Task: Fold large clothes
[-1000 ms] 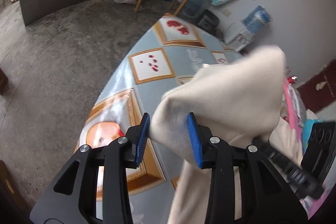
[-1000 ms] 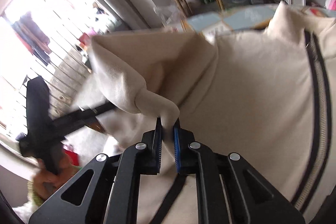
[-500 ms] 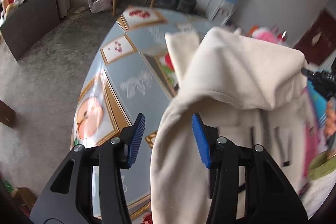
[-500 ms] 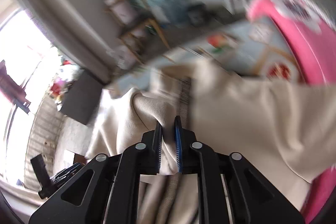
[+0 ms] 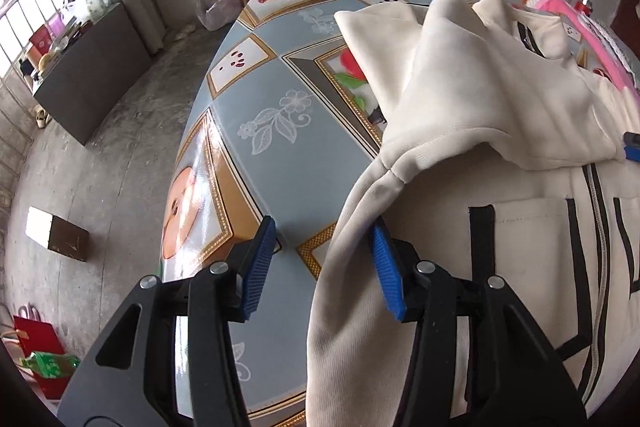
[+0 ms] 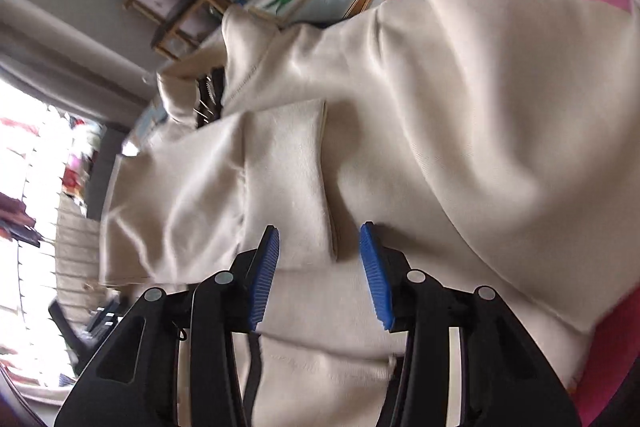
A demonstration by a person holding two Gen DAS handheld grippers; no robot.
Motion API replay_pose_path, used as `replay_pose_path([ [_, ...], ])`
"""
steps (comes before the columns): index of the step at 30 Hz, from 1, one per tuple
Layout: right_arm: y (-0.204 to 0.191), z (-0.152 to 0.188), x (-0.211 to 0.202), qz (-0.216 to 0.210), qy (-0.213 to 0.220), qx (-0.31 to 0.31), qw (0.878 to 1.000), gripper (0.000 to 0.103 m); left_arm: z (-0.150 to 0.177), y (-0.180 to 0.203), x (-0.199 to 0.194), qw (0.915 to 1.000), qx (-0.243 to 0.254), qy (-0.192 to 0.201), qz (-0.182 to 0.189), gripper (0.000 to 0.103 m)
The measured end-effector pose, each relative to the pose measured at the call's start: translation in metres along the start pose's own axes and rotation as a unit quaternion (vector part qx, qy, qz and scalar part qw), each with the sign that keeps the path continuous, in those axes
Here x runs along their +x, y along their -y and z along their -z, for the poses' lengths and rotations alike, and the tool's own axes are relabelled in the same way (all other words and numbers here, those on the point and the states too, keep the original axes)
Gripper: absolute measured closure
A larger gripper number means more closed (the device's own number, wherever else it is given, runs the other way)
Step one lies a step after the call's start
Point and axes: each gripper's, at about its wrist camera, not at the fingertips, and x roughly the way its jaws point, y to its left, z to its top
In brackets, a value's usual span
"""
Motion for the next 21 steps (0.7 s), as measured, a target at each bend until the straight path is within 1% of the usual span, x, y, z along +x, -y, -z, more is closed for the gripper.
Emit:
replay_pose_path([
  [1,-0.004,-0.003,0.005,0.009,0.003,-0.01,1.0,0.061,-0.001,0.0,0.0,1.0,-0.001,0.001,-0.003,0.054],
  [2,-0.013,-0.004,0.007,0.029,0.008,-0.034,0.999,0.071,0.0,-0.001,0.0,1.0,-0.002,0.003,-0.006,0.053],
  [4,-0.027,-0.003,0.012,0.061,0.0,-0.068,0.996,0.091,0.001,0.0,0.0,0.9999,-0.001,0.006,-0.01,0.052],
  [5,-0.036,-0.003,0.011,0.078,0.001,-0.083,0.994,0.097,0.0,0.001,-0.001,0.9999,-0.001,0.008,-0.011,0.052],
  [6,-0.043,-0.003,0.004,0.079,0.006,-0.092,0.993,0.097,0.0,0.002,0.0,0.9999,-0.001,0.009,-0.012,0.052],
  [7,-0.047,-0.004,-0.007,0.07,0.019,-0.09,0.993,0.098,0.0,0.002,-0.001,0.9999,0.001,0.01,-0.014,0.052],
  [9,-0.049,-0.008,-0.044,0.033,0.056,-0.075,0.995,0.098,0.002,0.002,-0.002,0.9998,0.005,0.01,-0.017,0.052],
  [11,-0.046,-0.008,-0.075,0.013,0.088,-0.064,0.994,0.098,0.005,0.001,-0.005,0.9997,0.011,0.01,-0.017,0.052],
  [12,-0.042,-0.006,-0.089,0.012,0.102,-0.061,0.993,0.098,0.007,0.0,-0.006,0.9997,0.012,0.011,-0.016,0.052],
  [13,-0.037,-0.004,-0.095,0.014,0.106,-0.057,0.993,0.098,0.008,-0.001,-0.006,0.9998,0.013,0.01,-0.014,0.052],
  [14,-0.029,-0.002,-0.095,0.023,0.102,-0.048,0.993,0.098,0.01,-0.003,-0.007,0.9999,0.012,0.008,-0.006,0.052],
  [16,-0.011,0.003,-0.077,0.047,0.074,-0.032,0.996,0.098,0.012,-0.007,-0.009,1.0,0.008,0.004,0.004,0.052],
  [18,0.008,0.01,-0.046,0.053,0.035,-0.013,0.998,0.098,0.013,-0.014,-0.015,0.9993,-0.002,0.005,0.036,0.053],
  [19,0.014,0.015,-0.039,0.054,0.029,-0.008,0.998,0.098,0.012,-0.017,-0.018,0.9984,-0.008,0.007,0.056,0.053],
  [20,0.016,0.017,-0.033,0.058,0.03,-0.009,0.998,0.098,0.009,-0.024,-0.025,0.9951,-0.022,0.014,0.095,0.053],
  [21,0.017,0.017,-0.032,0.052,0.036,-0.011,0.998,0.098,0.005,-0.027,-0.029,0.9931,-0.03,0.02,0.112,0.053],
])
